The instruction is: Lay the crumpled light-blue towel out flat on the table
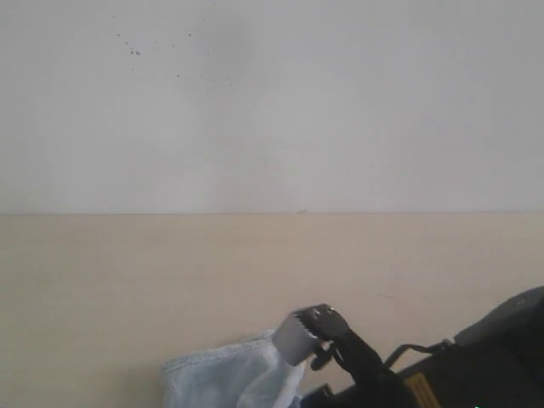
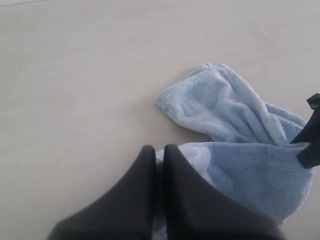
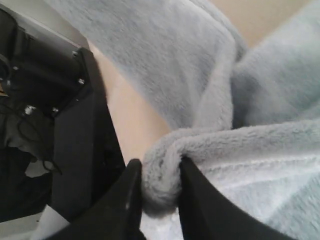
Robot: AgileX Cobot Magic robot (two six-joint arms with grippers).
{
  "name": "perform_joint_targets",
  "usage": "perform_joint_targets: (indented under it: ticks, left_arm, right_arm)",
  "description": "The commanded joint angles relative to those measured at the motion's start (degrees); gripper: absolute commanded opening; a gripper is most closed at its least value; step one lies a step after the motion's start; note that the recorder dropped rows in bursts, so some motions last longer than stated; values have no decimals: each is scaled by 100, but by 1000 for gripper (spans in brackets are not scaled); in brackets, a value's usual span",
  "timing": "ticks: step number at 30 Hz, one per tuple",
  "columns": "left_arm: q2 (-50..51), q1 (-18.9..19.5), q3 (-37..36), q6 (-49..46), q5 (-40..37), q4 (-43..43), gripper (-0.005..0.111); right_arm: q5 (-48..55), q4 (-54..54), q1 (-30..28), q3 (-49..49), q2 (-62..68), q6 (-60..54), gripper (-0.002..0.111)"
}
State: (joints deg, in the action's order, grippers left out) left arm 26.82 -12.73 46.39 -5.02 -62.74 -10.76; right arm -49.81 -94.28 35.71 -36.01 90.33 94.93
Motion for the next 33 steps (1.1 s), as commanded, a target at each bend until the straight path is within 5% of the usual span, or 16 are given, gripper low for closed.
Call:
perform_joint_targets:
  ticks: [1,7,18,23,33]
  left_arm:
    - [-45,1,9,-21,57,-82,4]
    - [-45,1,9,-21,106,-106,4]
    - [-45,1,9,-21,82,-340,4]
    - [-45,1,9,-21,-48,-366,4]
    - [-45,1,9,-46,-25,-380,4]
  right_arm:
    - [31,104,524,-519,-47,39,23]
    - [1284,-318,1466,-1034,-21,365,23]
    - [1316,-566,2012,-1262,360,580,29]
    - [2106,-566,1747,-1276,275,796,74]
    - [2114,-566,472,-1264,275,896,65]
